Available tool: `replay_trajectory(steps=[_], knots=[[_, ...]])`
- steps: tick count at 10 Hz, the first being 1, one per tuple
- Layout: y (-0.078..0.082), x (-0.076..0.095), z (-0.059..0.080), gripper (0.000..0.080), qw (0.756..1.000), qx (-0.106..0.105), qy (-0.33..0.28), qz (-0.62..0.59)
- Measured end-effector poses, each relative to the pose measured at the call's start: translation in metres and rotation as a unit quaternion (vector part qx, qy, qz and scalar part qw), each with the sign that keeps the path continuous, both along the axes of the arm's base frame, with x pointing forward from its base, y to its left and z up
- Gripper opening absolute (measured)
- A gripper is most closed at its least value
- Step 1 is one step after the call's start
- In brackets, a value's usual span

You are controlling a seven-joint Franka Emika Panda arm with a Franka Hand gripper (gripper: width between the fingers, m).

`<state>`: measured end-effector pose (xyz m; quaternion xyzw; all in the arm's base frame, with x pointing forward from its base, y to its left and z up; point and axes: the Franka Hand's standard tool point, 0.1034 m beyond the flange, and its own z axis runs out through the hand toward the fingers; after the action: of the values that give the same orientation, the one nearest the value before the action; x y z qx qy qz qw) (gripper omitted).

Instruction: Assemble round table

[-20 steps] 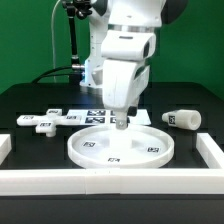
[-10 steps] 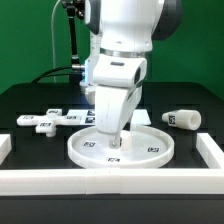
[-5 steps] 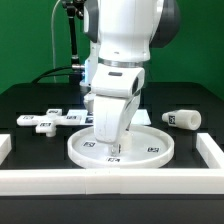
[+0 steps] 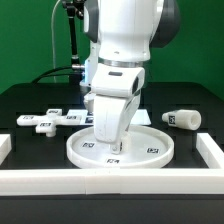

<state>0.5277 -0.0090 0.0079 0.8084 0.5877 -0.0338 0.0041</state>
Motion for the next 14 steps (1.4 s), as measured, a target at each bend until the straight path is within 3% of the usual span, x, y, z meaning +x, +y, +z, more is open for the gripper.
replay_trajectory(steps=[2, 8, 12, 13, 14], knots=[[0.001, 0.000, 0.000, 0.0406, 1.000, 0.000, 0.000, 0.000], [0.046, 0.027, 0.000, 0.0409, 1.000, 0.004, -0.014, -0.005], [0.046, 0.027, 0.000, 0.0409, 1.000, -0.001, -0.012, -0.020], [0.046, 0.027, 0.000, 0.0506, 1.000, -0.001, -0.012, -0.020], [0.046, 0.027, 0.000, 0.0506, 1.000, -0.001, -0.012, -0.020]])
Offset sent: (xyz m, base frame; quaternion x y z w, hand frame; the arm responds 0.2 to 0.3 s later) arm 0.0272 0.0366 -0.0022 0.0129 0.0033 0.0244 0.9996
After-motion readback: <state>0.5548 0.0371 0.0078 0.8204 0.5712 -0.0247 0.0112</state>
